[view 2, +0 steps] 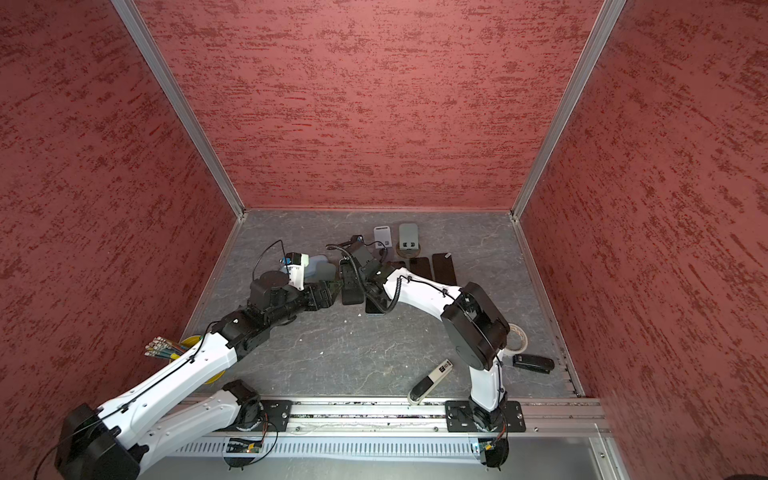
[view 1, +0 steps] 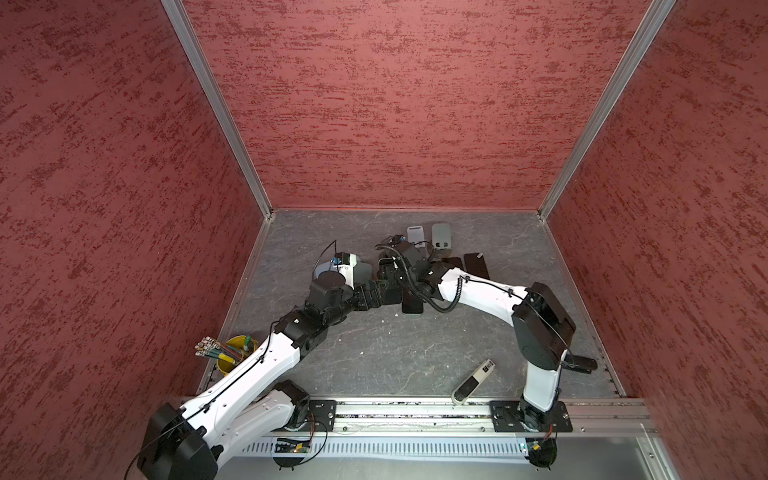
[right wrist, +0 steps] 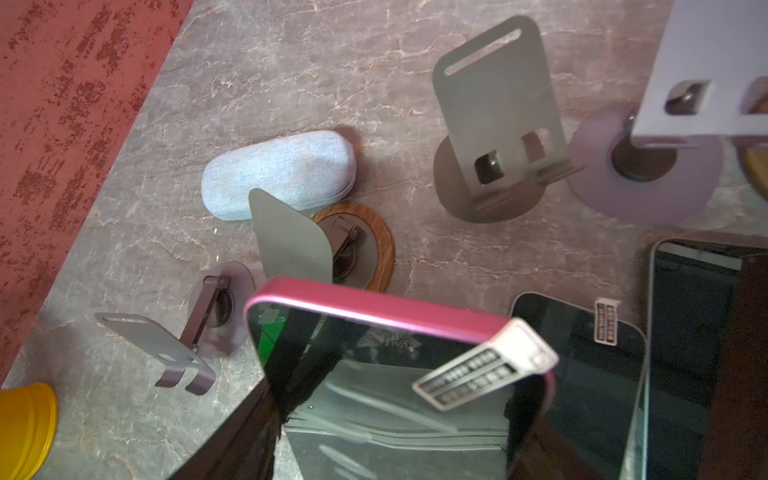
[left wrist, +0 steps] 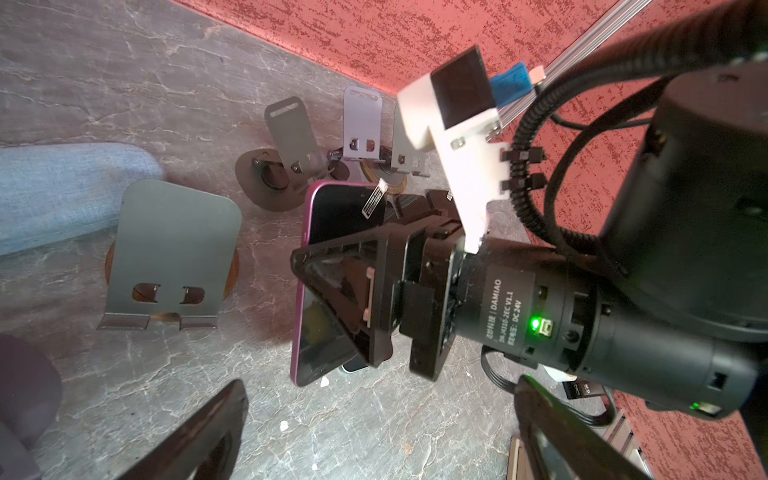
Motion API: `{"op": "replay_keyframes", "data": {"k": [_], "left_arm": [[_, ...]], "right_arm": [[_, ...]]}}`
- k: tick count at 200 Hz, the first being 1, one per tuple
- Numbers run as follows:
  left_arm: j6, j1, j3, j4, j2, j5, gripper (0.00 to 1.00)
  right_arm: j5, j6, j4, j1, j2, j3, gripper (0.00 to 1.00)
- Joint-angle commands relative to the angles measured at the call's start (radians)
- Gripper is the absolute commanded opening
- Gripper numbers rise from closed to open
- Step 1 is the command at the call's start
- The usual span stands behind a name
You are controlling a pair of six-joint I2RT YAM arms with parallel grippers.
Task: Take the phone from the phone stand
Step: 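Carry the pink-framed phone with the right gripper toward the row of black phones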
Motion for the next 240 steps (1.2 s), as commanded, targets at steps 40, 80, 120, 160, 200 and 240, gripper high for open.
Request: {"op": "replay_keyframes", "data": {"k": [40,80,120,160,200,240], "left_arm": [[0.018,-0.009,0.012,0.042,0.022,-0.015,1.0],[0.019,-0.009,0.011,0.042,0.023,-0.014,1.0],[0.021,-0.009,0.008,0.042,0.022,-0.02,1.0],[0.025,-0.009,0.004,0.049,0.025,-0.025,1.0],[0.033,-0.009,0.004,0.044,0.017,-0.025,1.0],[0.038,-0.009,0.005,0.041,0.016,-0.024,1.0]], "right_arm": [[-0.038,0.016,0.013,-0.004,-0.017,-0.024,0.53],[-0.039,-0.001,-0.017,-0.004,-0.007,-0.001,0.53],[-0.063,0.017,-0.019,-0.004,0.031,0.016,0.53],[-0.089,0.034,-0.018,-0.004,0.071,0.032,0.53],[-0.095,0.049,-0.013,-0.004,0.089,0.033,0.54],[-0.106,0.06,-0.007,-0.004,0.107,0.041,0.54]]}}
